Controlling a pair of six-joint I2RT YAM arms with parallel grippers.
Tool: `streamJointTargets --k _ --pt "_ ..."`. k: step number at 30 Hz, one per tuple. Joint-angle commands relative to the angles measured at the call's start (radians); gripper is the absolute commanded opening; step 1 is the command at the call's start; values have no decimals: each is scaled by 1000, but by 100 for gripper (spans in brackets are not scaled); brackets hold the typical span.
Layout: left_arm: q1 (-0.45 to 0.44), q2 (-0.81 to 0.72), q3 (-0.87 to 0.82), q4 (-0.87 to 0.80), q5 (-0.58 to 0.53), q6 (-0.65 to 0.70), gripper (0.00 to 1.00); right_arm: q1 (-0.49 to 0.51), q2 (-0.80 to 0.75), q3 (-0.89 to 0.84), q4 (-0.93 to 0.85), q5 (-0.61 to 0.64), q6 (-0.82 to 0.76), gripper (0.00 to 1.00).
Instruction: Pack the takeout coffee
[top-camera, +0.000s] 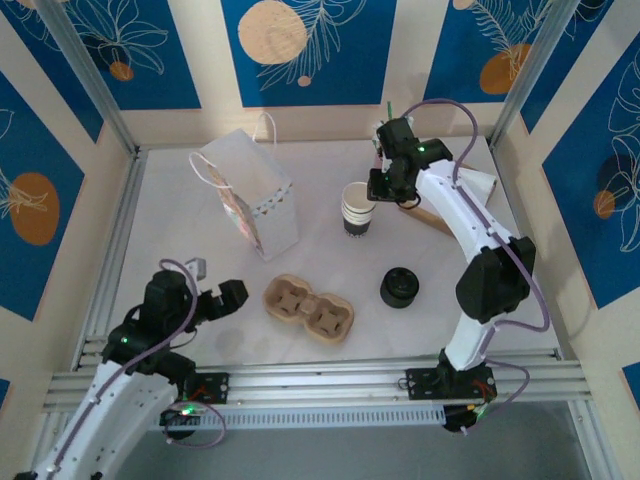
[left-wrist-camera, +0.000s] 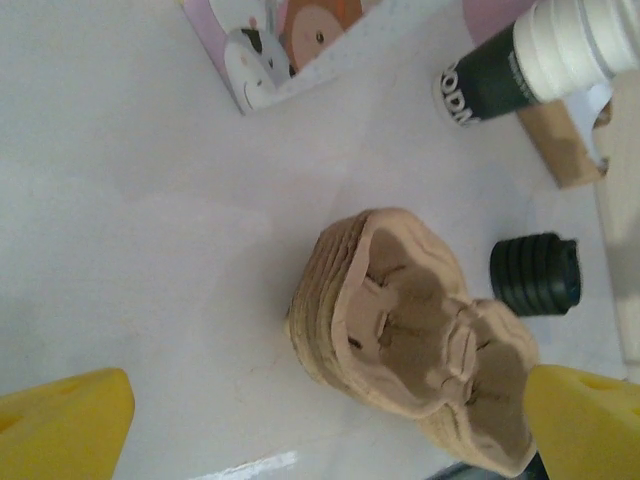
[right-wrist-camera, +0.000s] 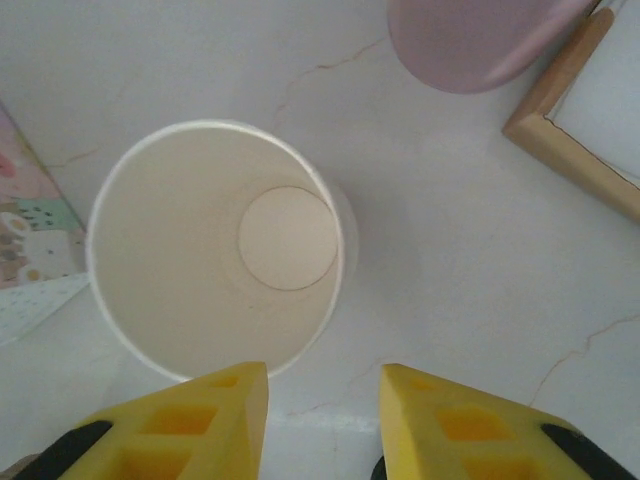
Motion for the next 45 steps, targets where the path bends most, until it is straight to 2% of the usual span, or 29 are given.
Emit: streamJointTargets --k 1,9,13,18,24,32,36,45 --pt "-128 66 41 23 -124 -17 100 6 36 46 -40 49 -5 32" --pt "-521 330 248 82 -441 -24 100 2 94 66 -28 45 -6 29" --pt "-629 503 373 110 -518 18 100 4 113 80 -19 26 -5 28" --pt "-645 656 458 188 -501 58 100 2 129 96 -23 17 -5 27" --pt "-644 742 510 231 -483 83 100 -3 147 112 -22 3 -7 23" --pt "-644 748 500 243 -477 74 100 -3 173 139 -26 -5 -5 15" --pt "-644 745 490 247 -478 68 100 -5 182 154 -36 -2 -1 15" --pt "-644 744 484 251 -480 67 100 -10 161 172 -49 -4 8 0"
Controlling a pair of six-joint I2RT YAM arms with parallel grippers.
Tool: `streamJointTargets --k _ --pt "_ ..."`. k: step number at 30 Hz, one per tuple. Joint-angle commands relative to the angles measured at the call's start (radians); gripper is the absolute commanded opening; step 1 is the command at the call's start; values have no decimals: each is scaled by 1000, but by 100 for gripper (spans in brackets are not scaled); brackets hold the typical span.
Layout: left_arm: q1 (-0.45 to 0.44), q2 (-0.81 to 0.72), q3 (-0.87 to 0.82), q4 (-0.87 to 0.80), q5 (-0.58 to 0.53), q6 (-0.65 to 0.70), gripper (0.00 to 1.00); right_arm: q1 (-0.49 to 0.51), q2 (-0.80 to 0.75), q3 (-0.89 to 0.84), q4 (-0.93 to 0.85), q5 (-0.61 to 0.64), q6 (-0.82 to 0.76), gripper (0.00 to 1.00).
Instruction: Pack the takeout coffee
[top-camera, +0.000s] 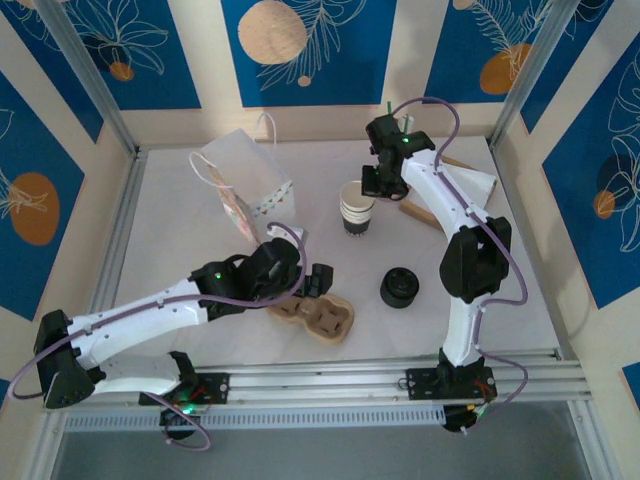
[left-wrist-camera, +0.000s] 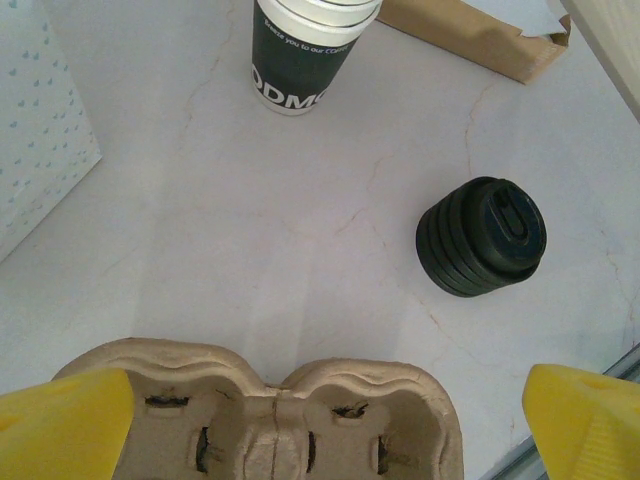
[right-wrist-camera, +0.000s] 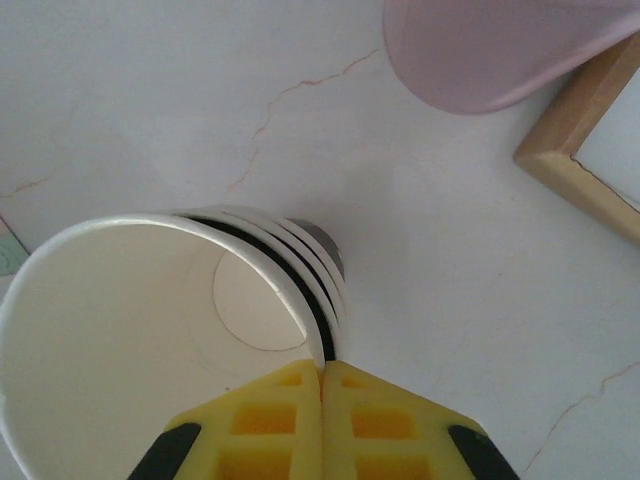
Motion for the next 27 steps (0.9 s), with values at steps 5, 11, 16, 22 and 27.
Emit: streamJointTargets --k 5,11,16,22,27 --pt "-6 -9 -1 22 -14 2 100 -28 -49 7 1 -68 24 0" --pt "-5 -13 -1 18 -18 0 100 -45 -92 -13 17 -105 30 0" --pt "-6 -20 -2 19 -25 0 100 -57 -143 -14 9 -107 27 0" --pt "-6 -55 -11 32 -25 12 100 -54 -230 -7 -10 -119 11 0" --pt "-6 -165 -54 58 -39 34 100 -38 -352 -38 -37 -122 -15 0"
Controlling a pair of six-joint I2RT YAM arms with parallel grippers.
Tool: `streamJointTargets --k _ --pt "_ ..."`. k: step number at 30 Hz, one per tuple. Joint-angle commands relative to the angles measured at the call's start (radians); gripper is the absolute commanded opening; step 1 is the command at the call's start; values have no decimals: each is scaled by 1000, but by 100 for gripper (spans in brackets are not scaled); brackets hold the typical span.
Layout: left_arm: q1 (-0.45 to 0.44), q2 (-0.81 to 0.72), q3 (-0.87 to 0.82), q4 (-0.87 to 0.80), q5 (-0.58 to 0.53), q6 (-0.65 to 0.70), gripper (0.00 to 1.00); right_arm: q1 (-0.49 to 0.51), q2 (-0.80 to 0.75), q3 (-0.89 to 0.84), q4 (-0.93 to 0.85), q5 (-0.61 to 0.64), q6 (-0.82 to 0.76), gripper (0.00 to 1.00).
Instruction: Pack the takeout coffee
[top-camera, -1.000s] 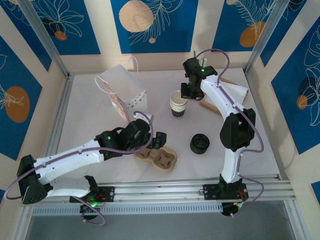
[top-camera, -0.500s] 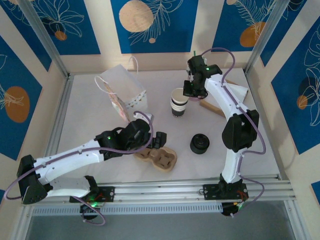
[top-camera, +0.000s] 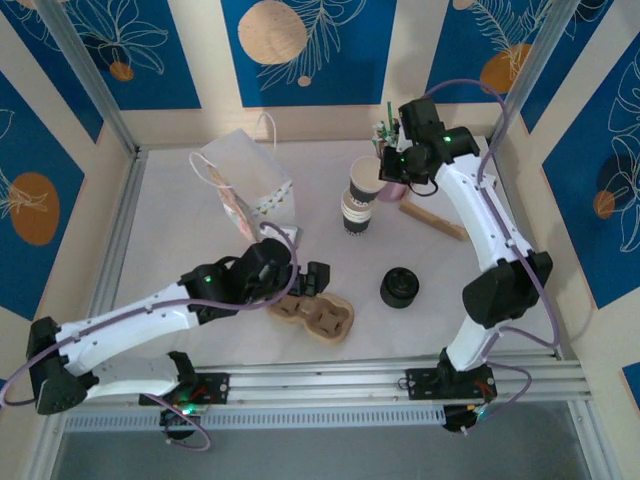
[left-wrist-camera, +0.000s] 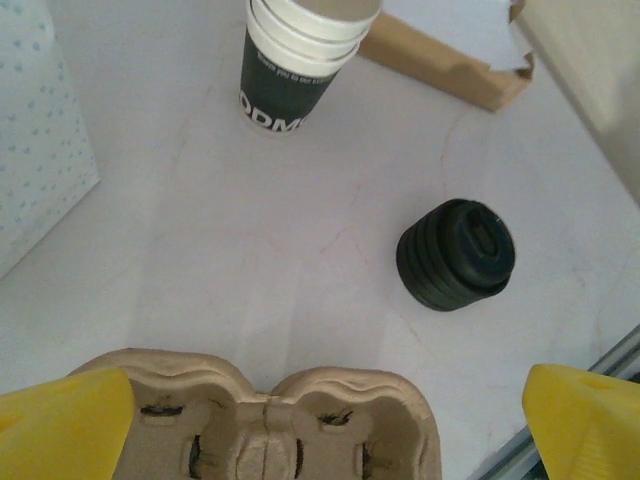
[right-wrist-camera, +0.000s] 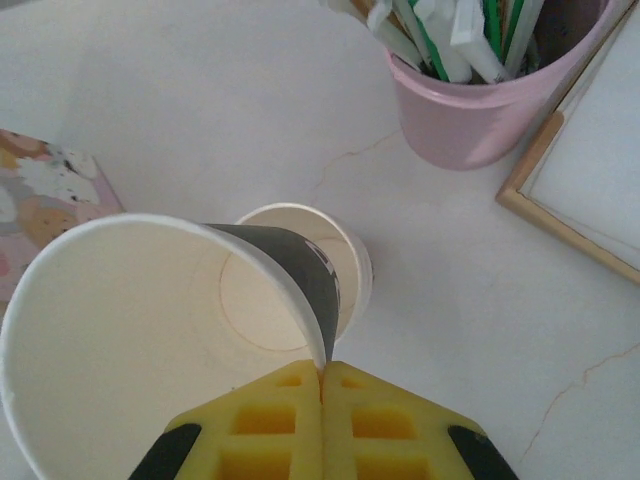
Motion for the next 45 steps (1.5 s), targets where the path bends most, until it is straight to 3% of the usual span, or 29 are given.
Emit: streamJointTargets --k 1,8,15,22,36,40,45 --pt "-7 -105 -40 38 -38 34 100 17 -125 -40 -41 -39 -27 0" --pt "-5 -277 -139 79 -59 45 100 75 -310 -218 -40 -86 -40 0" --pt "-6 -277 -153 77 -3 52 100 223 -379 -431 -1 -18 -8 0" --pt "-6 -231 -179 112 -21 11 100 296 -317 -583 125 47 37 0" --pt "-6 -95 -179 139 0 -24 100 296 -144 -702 283 101 65 0" --pt "-6 -79 -174 149 6 -24 100 294 -133 -706 288 96 70 12" --pt "-5 -67 -168 151 15 -21 100 292 -173 -694 263 100 73 34"
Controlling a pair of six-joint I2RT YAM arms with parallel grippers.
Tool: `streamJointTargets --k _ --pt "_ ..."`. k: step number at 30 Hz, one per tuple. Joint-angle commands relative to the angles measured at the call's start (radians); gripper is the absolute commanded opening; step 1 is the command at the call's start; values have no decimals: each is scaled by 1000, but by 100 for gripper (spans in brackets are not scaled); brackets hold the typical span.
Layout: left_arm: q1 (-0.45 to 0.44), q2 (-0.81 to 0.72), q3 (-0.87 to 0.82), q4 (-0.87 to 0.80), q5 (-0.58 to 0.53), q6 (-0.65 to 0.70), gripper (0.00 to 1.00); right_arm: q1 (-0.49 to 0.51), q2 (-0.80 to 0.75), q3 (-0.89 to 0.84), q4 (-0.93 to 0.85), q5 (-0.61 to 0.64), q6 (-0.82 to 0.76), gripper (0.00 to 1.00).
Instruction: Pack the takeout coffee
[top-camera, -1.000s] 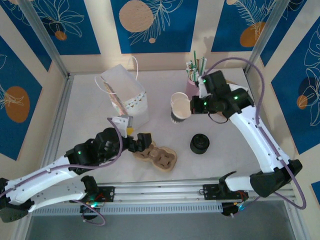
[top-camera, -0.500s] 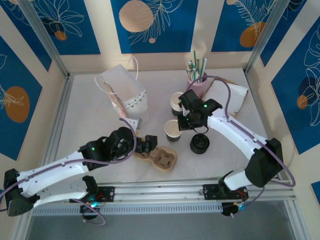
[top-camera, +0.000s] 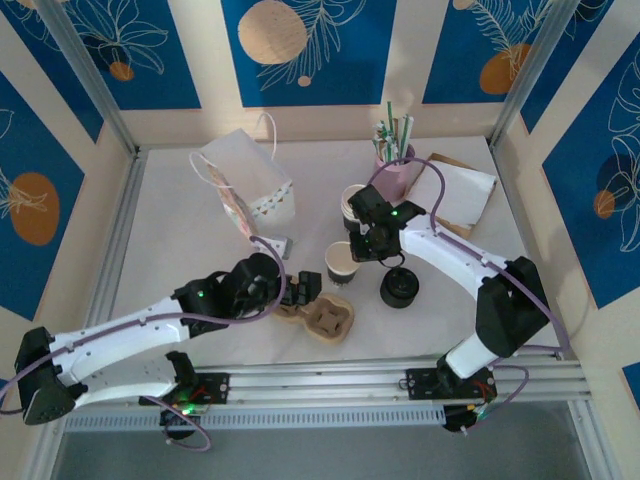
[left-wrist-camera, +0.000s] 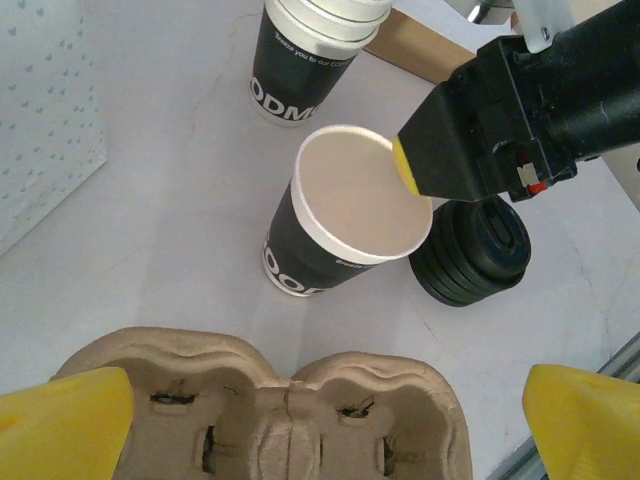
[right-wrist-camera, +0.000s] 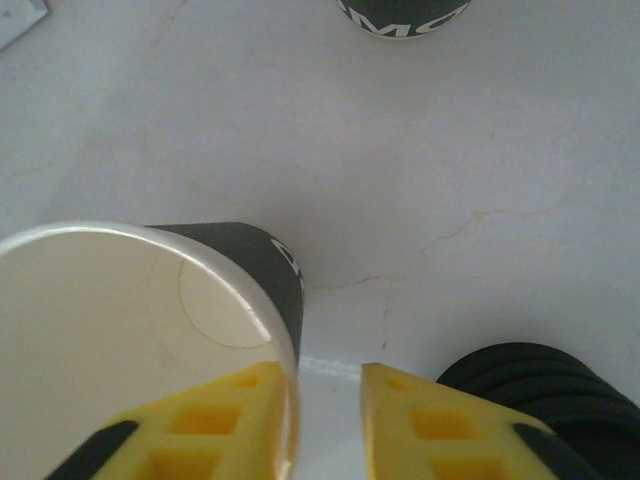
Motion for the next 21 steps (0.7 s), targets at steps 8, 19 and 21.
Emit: streamJointTargets --k 8,19,21 --pt "-7 22 34 1 31 3 100 -9 -161 -2 -82 22 20 66" --pt "-116 215 238 -134 5 68 100 -187 -384 -187 -153 -33 62 87" --pt "-137 258 276 -143 6 78 100 -216 -396 -212 -166 -42 69 89"
